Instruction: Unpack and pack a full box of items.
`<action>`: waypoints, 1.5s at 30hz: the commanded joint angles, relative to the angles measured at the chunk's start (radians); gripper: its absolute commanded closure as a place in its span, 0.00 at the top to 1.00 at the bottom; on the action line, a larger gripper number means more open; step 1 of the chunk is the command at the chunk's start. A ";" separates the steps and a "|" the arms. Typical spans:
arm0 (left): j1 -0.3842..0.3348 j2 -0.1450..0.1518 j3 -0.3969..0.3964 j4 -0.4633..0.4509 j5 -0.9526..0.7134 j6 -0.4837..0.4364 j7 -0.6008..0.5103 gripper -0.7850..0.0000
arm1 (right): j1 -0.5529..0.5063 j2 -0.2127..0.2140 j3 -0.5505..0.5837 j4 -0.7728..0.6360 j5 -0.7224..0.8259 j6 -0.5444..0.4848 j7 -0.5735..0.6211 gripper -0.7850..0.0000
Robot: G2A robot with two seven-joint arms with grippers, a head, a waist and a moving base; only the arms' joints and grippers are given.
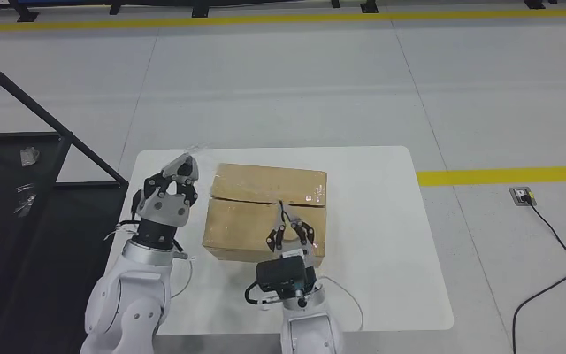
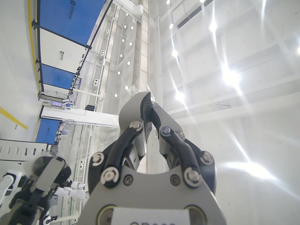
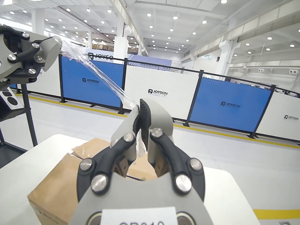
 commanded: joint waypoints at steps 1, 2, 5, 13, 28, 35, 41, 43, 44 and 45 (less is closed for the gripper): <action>0.002 0.000 -0.002 0.011 0.002 0.003 0.008 0.00 | 0.000 -0.002 -0.007 -0.004 -0.037 0.012 0.033 0.00; 0.002 0.000 -0.004 0.015 0.006 0.005 0.012 0.00 | 0.001 -0.004 -0.010 -0.005 -0.054 0.013 0.050 0.00; 0.004 0.001 -0.008 0.026 0.019 0.018 0.014 0.00 | 0.011 -0.008 -0.020 -0.003 -0.105 0.003 0.132 0.00; 0.028 0.004 -0.020 0.047 0.069 0.023 -0.007 0.42 | 0.071 -0.029 -0.024 -0.046 -0.154 -0.065 0.415 0.00; 0.068 0.013 -0.069 0.120 0.114 0.051 -0.082 0.50 | 0.142 -0.071 -0.058 -0.107 -0.243 -0.090 0.687 0.00; 0.095 0.028 -0.115 0.158 0.189 0.093 -0.193 0.61 | 0.196 -0.102 -0.082 -0.116 -0.264 -0.122 0.886 0.00; 0.130 0.044 -0.169 0.182 0.254 0.121 -0.307 0.93 | 0.257 -0.133 -0.090 -0.097 -0.277 -0.137 1.044 0.00; 0.137 0.048 -0.187 0.191 0.255 0.127 -0.333 1.00 | 0.279 -0.143 -0.091 -0.086 -0.280 -0.138 1.084 0.00; 0.140 0.050 -0.195 0.195 0.255 0.131 -0.345 1.00 | 0.289 -0.148 -0.091 -0.079 -0.283 -0.138 1.102 0.00; 0.142 0.052 -0.203 0.199 0.250 0.134 -0.356 1.00 | 0.299 -0.153 -0.092 -0.072 -0.284 -0.136 1.121 0.00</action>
